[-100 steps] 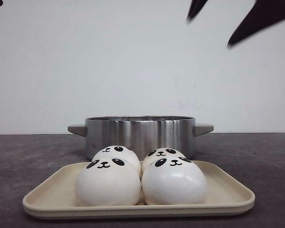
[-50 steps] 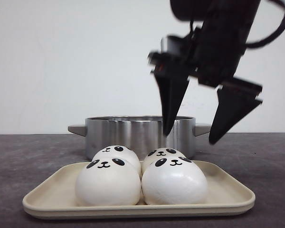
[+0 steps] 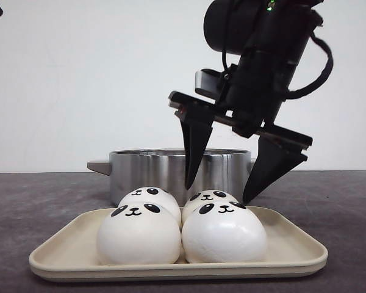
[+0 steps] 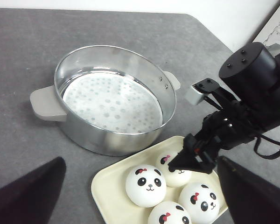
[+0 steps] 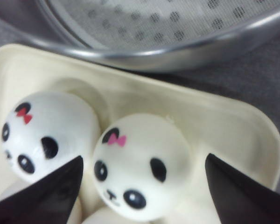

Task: Steam buns
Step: 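Lower the right gripper onto the farther panda bun on the tray and grasp it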

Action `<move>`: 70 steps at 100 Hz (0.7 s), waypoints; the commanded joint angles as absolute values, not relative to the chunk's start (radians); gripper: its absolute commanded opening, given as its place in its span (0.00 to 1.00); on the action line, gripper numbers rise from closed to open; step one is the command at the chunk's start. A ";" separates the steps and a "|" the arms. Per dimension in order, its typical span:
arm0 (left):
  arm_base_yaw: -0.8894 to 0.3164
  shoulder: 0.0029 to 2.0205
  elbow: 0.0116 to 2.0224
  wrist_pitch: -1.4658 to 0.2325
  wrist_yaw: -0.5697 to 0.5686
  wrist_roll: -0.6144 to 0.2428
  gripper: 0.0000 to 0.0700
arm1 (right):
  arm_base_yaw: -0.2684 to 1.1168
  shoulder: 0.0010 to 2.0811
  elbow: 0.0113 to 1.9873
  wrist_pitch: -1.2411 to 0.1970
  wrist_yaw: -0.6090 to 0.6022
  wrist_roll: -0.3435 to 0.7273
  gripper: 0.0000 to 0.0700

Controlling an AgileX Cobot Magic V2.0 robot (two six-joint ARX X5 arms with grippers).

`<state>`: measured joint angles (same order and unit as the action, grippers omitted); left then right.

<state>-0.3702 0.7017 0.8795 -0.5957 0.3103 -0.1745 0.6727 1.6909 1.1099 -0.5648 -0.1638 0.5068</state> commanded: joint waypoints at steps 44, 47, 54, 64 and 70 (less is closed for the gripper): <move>-0.393 0.707 0.889 -0.609 0.303 -0.164 0.90 | 0.684 1.790 1.128 -0.566 -0.148 0.565 0.00; -0.393 0.707 0.889 -0.613 0.303 -0.164 0.90 | 0.684 1.790 1.128 -0.568 -0.145 0.564 0.00; -0.393 0.707 0.889 -0.613 0.303 -0.164 0.90 | 0.685 1.780 1.128 -0.573 -0.142 0.564 0.00; -0.393 0.707 0.889 -0.613 0.303 -0.164 0.90 | 0.690 1.724 1.129 -0.577 -0.155 0.561 0.00; -0.393 0.707 0.889 -0.612 0.303 -0.165 0.90 | 0.702 1.670 1.132 -0.581 -0.184 0.550 0.00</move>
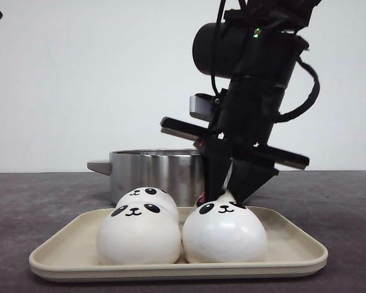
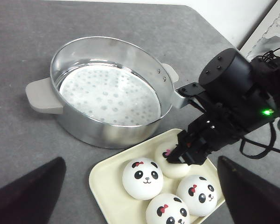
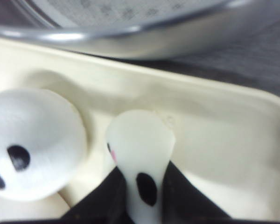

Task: Steam buns
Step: 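Lower the right gripper onto the farther panda bun on the tray and grasp it, then lift the bun with the right gripper, lower into the steamer, release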

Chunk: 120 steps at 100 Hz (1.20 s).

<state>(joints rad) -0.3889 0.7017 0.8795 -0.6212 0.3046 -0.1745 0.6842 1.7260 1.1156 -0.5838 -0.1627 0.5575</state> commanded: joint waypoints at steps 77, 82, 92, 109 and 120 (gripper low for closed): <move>-0.414 0.707 0.889 -0.607 0.284 -0.166 0.90 | 0.561 1.827 1.803 -0.662 0.010 0.216 0.00; -0.415 0.707 0.889 -0.607 0.284 -0.166 0.90 | 0.548 1.877 1.803 -0.639 0.013 0.215 0.00; -0.414 0.707 0.889 -0.608 0.284 -0.166 0.90 | 0.525 1.966 1.803 -0.612 0.034 0.202 0.00; -0.414 0.707 0.889 -0.608 0.284 -0.166 0.90 | 0.501 2.081 1.803 -0.584 0.046 0.176 0.00; -0.414 0.707 0.889 -0.608 0.284 -0.166 0.90 | 0.493 2.120 1.803 -0.572 0.046 0.175 0.00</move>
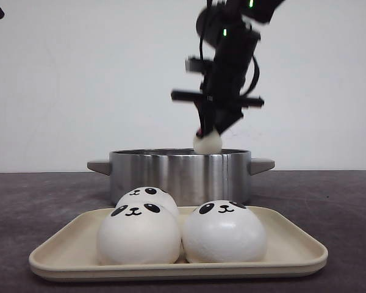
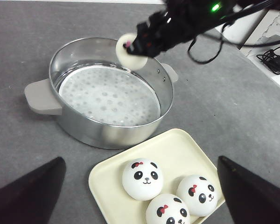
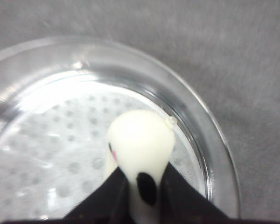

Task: Steam buns
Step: 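Lift the bun with the right gripper, lower into the steamer, release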

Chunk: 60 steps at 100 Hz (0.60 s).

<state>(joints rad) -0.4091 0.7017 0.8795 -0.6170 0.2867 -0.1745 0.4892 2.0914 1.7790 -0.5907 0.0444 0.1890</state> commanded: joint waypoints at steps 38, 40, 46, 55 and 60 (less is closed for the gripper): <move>-0.415 0.707 0.889 -0.612 0.284 -0.166 0.90 | 0.495 2.157 1.803 -0.581 0.044 0.166 0.56; -0.415 0.707 0.889 -0.612 0.284 -0.166 0.90 | 0.495 2.157 1.803 -0.583 0.044 0.166 0.56; -0.415 0.707 0.889 -0.613 0.284 -0.166 0.90 | 0.495 2.157 1.803 -0.587 0.046 0.165 0.56; -0.415 0.707 0.889 -0.613 0.284 -0.166 0.90 | 0.495 2.157 1.803 -0.588 0.052 0.166 0.56; -0.415 0.707 0.889 -0.613 0.284 -0.166 0.90 | 0.495 2.157 1.803 -0.588 0.053 0.168 0.56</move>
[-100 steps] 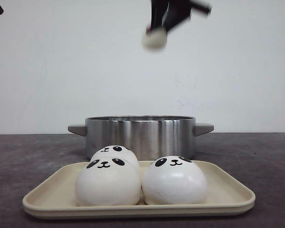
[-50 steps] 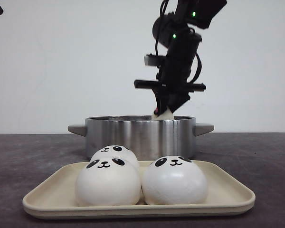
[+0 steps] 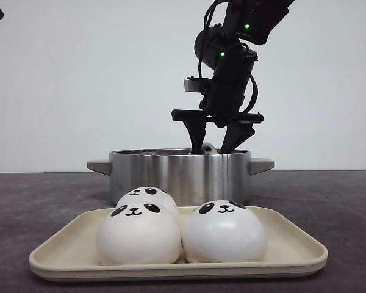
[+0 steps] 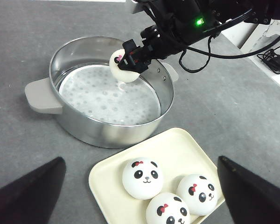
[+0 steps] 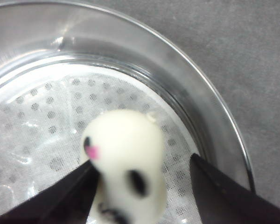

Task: Steam buns
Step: 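Lift the bun with the right gripper, lower into the steamer, release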

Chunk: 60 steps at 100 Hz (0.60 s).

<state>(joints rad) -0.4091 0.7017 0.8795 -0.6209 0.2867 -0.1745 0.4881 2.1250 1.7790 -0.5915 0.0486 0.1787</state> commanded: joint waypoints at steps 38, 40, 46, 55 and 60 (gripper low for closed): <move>-0.431 0.707 0.889 -0.620 0.285 -0.171 0.90 | 0.501 2.141 1.891 -0.781 0.022 0.210 0.59; -0.435 0.707 0.889 -0.622 0.285 -0.171 0.90 | 0.505 2.135 1.901 -0.800 0.019 0.209 0.59; -0.450 0.708 0.889 -0.628 0.285 -0.171 0.90 | 0.517 2.106 1.921 -0.846 0.015 0.199 0.54; -0.473 0.718 0.889 -0.628 0.285 -0.175 0.90 | 0.541 2.026 1.926 -0.875 0.017 0.198 0.21; -0.485 0.729 0.889 -0.628 0.285 -0.178 0.90 | 0.561 1.969 1.926 -0.883 0.022 0.198 0.05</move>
